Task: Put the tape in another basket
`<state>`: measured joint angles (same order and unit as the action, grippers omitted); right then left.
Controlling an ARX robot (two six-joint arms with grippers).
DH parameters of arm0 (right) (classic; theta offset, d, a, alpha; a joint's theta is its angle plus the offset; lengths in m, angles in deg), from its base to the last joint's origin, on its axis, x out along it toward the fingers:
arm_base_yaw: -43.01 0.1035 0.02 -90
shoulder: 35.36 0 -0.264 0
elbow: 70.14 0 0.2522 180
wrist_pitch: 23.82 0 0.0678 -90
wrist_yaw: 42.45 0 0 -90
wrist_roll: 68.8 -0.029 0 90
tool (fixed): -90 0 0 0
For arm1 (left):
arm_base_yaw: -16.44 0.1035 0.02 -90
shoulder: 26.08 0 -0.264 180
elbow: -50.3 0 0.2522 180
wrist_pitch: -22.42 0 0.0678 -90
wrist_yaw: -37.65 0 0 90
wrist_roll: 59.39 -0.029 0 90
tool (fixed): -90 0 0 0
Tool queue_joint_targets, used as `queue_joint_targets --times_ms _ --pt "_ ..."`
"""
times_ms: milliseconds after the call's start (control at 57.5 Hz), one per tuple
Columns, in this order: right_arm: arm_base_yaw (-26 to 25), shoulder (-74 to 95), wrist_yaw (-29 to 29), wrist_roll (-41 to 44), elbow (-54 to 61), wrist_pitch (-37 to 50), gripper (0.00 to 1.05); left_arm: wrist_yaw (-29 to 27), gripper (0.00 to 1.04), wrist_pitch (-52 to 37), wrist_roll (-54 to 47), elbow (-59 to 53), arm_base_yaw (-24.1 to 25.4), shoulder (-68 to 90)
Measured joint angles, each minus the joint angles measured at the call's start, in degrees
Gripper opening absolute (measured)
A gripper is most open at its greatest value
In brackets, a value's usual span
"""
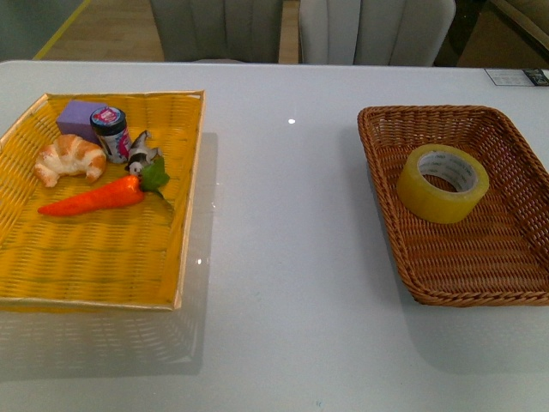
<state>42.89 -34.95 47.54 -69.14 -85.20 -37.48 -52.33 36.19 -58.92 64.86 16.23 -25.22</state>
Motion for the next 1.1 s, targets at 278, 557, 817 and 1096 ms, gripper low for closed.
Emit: queue_joint_targets --times_ms 278,557,817,1096 --pt "0.0 0.0 0.0 0.1 0.0 0.0 0.38 0.0 0.37 0.0 0.0 0.0 0.0 0.0" --pt "0.0 -0.1 0.0 0.1 0.0 0.0 0.92 0.0 0.92 0.0 0.0 0.0 0.0 0.0" --pt "0.0 -0.1 0.0 0.1 0.0 0.0 0.96 0.0 0.96 0.0 -0.1 0.0 0.0 0.0" --pt "0.0 -0.1 0.0 0.1 0.0 0.0 0.96 0.0 0.96 0.0 -0.1 0.0 0.0 0.0"
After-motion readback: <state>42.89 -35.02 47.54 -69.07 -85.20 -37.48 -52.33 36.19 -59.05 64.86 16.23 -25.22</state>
